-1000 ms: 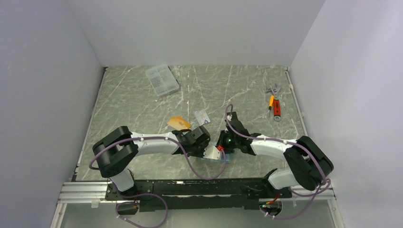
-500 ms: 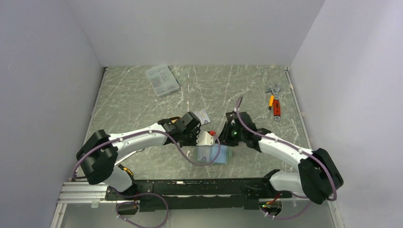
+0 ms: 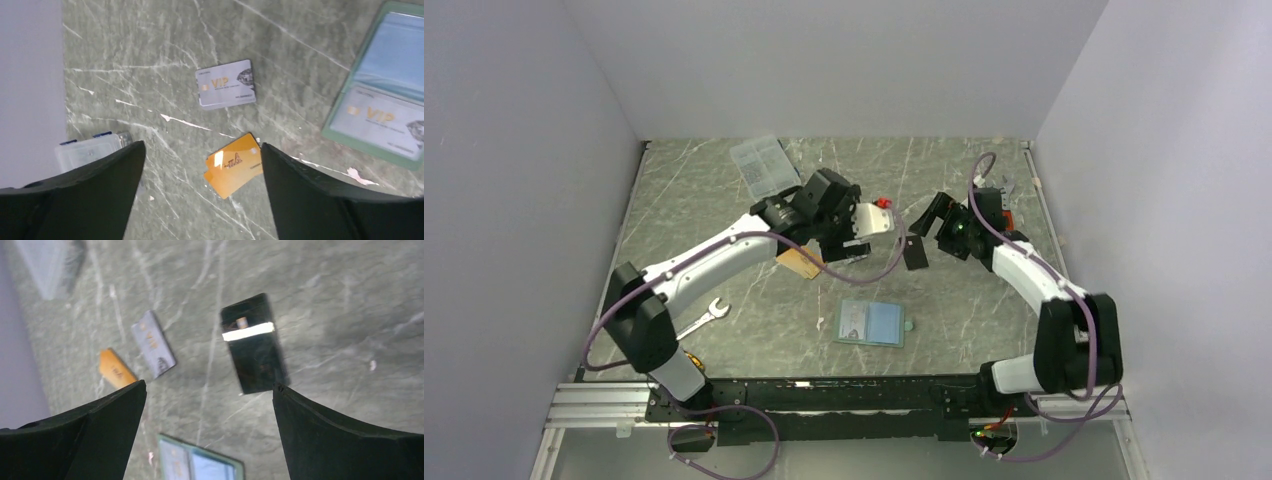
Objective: Put the credit cards into the card holder
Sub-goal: Insert the credit card into the card holder, then pick up the credit card from the center of the board.
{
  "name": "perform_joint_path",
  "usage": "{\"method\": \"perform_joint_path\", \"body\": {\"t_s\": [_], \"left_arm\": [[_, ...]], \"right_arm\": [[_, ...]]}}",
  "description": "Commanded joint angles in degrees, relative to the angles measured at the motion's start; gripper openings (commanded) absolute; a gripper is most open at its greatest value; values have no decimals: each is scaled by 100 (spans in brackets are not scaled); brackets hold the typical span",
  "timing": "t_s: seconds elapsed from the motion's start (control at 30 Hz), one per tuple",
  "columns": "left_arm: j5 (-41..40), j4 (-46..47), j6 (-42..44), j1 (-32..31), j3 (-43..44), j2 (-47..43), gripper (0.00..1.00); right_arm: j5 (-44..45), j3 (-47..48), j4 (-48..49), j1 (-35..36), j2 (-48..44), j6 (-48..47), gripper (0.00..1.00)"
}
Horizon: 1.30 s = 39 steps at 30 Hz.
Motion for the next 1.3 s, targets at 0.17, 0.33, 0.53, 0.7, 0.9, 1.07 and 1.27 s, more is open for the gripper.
{"method": "perform_joint_path", "body": {"t_s": [0.17, 0.33, 0.53, 0.7, 0.9, 1.07, 1.27], "left_arm": [[274, -170, -508, 496, 810, 997, 99], [511, 102, -647, 489, 1380, 1843, 99], [1173, 745, -738, 496, 1382, 2116, 99], [1263, 875, -752, 496, 1253, 2113, 99], [1186, 740, -797, 507, 956, 1863, 99], [1030, 693, -809, 515, 630, 1562, 99], [1024, 864, -839, 546, 212, 1255, 99]], "right_arm": [[-118, 184, 533, -508, 1032, -331, 100], [-527, 213, 906, -850, 1522, -225, 100], [-726, 364, 1151, -1135, 1905, -257, 100], [-799, 569, 1310, -1144, 2431, -199, 100], [-678, 660, 1211, -978, 2789, -108, 100], [-634, 422, 1249, -731, 2662, -25, 99], [-633, 44, 1241, -398, 2370, 67, 96]]}}
